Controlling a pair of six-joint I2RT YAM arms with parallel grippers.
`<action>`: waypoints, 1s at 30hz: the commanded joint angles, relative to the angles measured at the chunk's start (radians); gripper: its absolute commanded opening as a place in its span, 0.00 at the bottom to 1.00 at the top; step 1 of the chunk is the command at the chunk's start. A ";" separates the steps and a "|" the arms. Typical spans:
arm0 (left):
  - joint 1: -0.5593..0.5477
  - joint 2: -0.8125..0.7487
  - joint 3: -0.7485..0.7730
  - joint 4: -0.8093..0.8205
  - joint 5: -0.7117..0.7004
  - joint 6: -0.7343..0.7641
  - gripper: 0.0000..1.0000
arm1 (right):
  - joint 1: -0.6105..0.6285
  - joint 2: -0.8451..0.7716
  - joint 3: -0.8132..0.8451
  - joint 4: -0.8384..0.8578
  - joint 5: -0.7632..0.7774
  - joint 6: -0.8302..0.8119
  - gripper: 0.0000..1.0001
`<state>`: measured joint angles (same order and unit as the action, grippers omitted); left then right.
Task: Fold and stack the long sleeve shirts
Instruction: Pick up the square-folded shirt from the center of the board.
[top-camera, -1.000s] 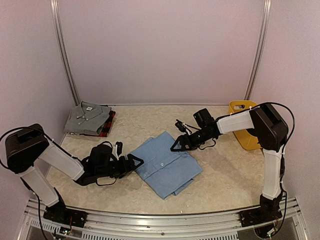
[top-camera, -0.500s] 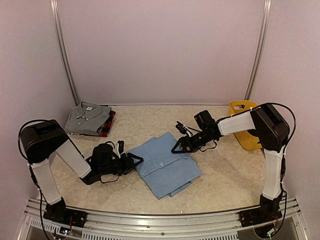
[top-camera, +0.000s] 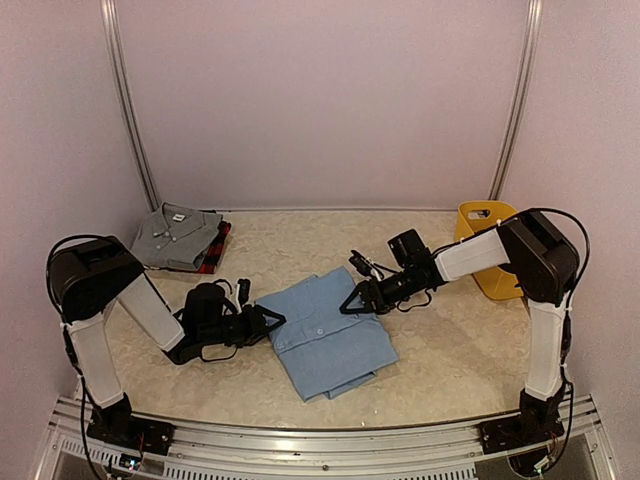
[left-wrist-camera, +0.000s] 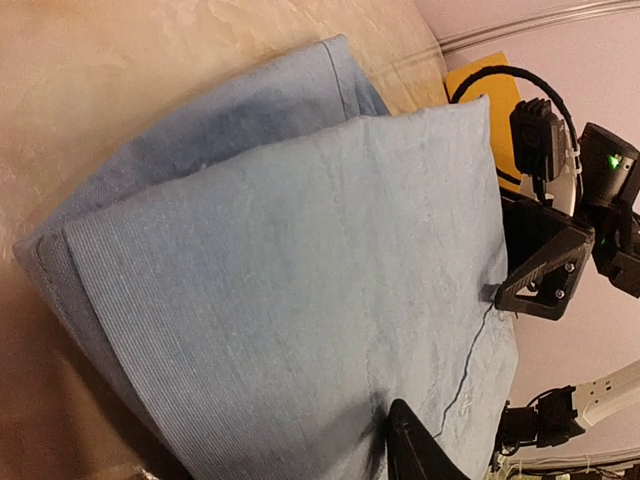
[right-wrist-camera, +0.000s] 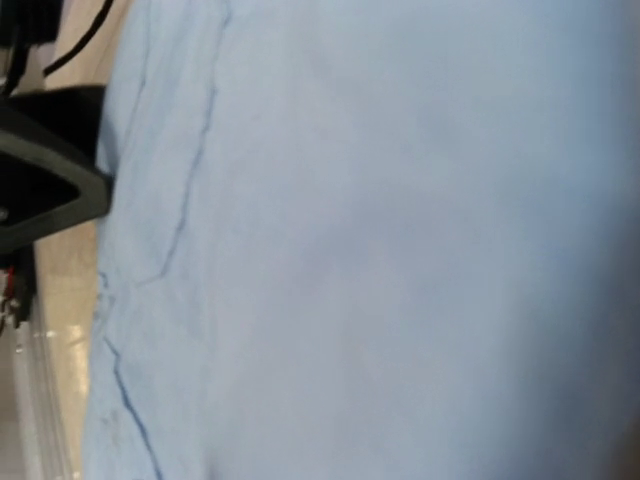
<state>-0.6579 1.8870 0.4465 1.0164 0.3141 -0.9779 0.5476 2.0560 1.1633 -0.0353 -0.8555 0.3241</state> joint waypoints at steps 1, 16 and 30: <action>-0.004 -0.036 0.032 -0.064 0.014 0.043 0.38 | 0.064 0.052 -0.041 0.018 -0.053 0.078 0.70; -0.025 -0.180 0.039 -0.252 -0.097 0.146 0.44 | 0.035 -0.070 -0.123 0.133 -0.124 0.167 0.00; -0.006 -0.406 0.117 -0.567 -0.301 0.328 0.75 | -0.116 -0.427 0.157 -0.690 0.576 -0.120 0.00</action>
<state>-0.6682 1.5337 0.5198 0.5644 0.0917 -0.7273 0.4488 1.7168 1.1656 -0.3836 -0.6605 0.3206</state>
